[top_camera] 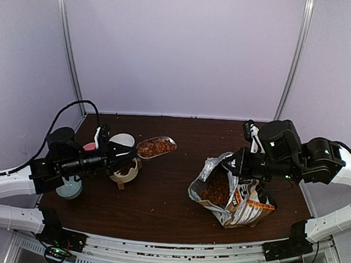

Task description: Serve the pet food

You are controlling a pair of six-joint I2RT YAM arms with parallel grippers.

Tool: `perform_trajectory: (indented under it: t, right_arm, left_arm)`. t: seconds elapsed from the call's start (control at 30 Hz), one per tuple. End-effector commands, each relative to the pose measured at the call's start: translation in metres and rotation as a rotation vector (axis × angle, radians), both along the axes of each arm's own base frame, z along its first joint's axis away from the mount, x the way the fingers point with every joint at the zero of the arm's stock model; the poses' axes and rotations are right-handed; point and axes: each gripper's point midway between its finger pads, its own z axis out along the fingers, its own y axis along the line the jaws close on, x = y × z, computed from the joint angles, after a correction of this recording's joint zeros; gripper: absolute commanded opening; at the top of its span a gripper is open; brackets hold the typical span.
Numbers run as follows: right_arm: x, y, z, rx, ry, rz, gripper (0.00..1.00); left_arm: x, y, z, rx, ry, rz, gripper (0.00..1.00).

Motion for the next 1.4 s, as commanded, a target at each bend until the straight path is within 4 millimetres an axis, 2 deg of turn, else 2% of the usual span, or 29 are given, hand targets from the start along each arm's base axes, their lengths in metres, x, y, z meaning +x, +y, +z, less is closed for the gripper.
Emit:
perform_trajectory:
  t: [0.0,0.17,0.5,0.7,0.9,1.37]
  right_arm:
    - [0.008,-0.018,0.014,0.003,-0.034,-0.072,0.00]
    - [0.008,-0.014,0.013,0.002,-0.027,-0.064,0.00]
    - [0.008,-0.008,0.010,-0.003,-0.022,-0.051,0.00]
    - [0.009,-0.008,0.010,-0.005,-0.023,-0.050,0.00]
    - [0.009,-0.008,0.011,-0.003,-0.024,-0.048,0.00]
    - [0.008,-0.006,0.009,-0.002,-0.018,-0.039,0.00]
  left_arm:
    - [0.015,0.030,-0.006,0.031,-0.008,0.072,0.00]
    - [0.032,0.067,-0.023,0.048,0.019,0.162,0.00]
    - [0.051,0.131,-0.064,0.137,0.069,0.301,0.00]
    - [0.058,0.158,-0.080,0.210,0.077,0.361,0.00]
    - [0.061,0.169,-0.093,0.268,0.091,0.384,0.00]
    - [0.071,0.184,-0.096,0.376,0.090,0.410,0.00]
